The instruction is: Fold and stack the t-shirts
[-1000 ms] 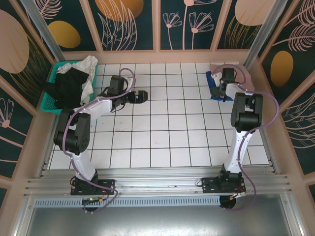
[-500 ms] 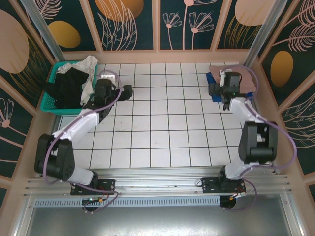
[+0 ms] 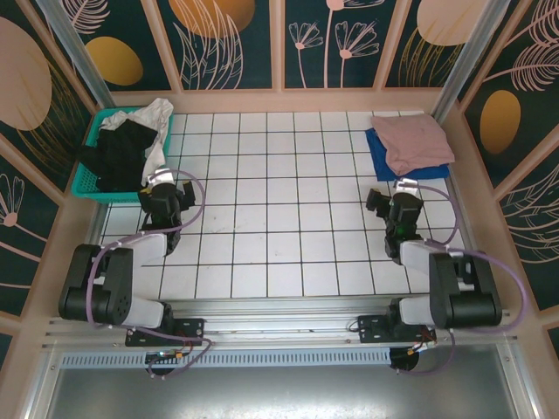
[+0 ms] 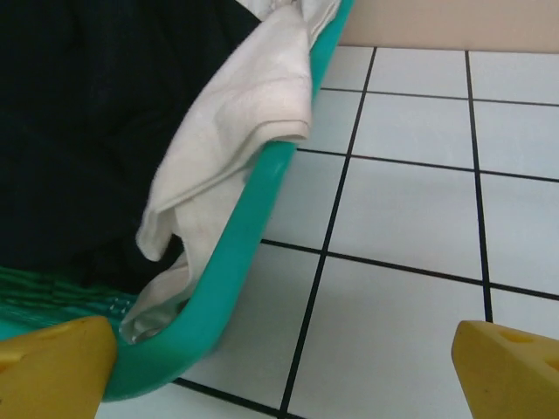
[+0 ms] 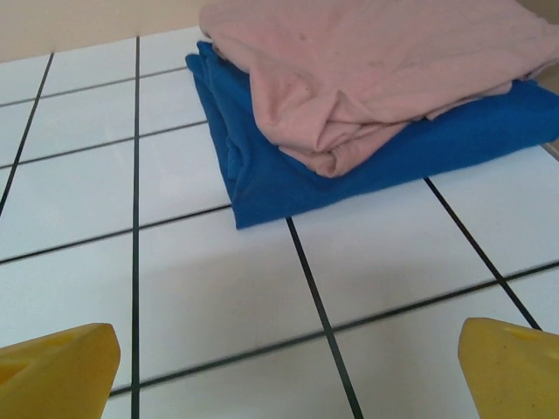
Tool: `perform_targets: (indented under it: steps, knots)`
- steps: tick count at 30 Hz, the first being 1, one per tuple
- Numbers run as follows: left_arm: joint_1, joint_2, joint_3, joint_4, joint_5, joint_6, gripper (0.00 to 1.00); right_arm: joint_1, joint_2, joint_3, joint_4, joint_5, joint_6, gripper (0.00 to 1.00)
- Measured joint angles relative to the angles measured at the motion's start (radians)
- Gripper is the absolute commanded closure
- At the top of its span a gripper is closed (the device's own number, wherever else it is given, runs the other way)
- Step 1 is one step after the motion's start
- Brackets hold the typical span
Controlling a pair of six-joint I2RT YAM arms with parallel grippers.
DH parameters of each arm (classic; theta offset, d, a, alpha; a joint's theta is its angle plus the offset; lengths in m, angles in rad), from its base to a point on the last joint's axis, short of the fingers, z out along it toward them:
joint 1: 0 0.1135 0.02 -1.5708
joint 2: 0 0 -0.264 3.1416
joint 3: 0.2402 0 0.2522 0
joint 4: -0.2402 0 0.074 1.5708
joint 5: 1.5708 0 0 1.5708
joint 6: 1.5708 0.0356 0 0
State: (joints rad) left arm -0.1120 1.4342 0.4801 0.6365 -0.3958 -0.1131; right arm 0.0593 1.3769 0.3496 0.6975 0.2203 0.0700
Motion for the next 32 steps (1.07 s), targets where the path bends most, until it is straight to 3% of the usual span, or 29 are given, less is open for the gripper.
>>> perform_targets:
  steps: [4,8,12,20,32]
  knots:
    - [0.039,0.043,-0.058,0.193,0.084,0.026,0.01,-0.001,0.09,0.005,0.09,-0.006,-0.017,0.01]
    - [0.108,0.048,-0.126,0.34,0.192,0.023,0.01,-0.038,0.126,-0.044,0.293,-0.042,-0.03,0.01]
    - [0.124,0.068,-0.239,0.547,0.259,0.032,0.01,-0.063,0.171,-0.155,0.501,-0.052,-0.03,0.01]
    - [0.123,0.079,-0.241,0.583,0.304,0.031,0.01,-0.06,0.185,-0.167,0.607,-0.053,-0.03,0.01]
    - [0.123,0.079,-0.241,0.587,0.31,0.031,0.01,-0.06,0.185,-0.167,0.616,-0.054,-0.03,0.01]
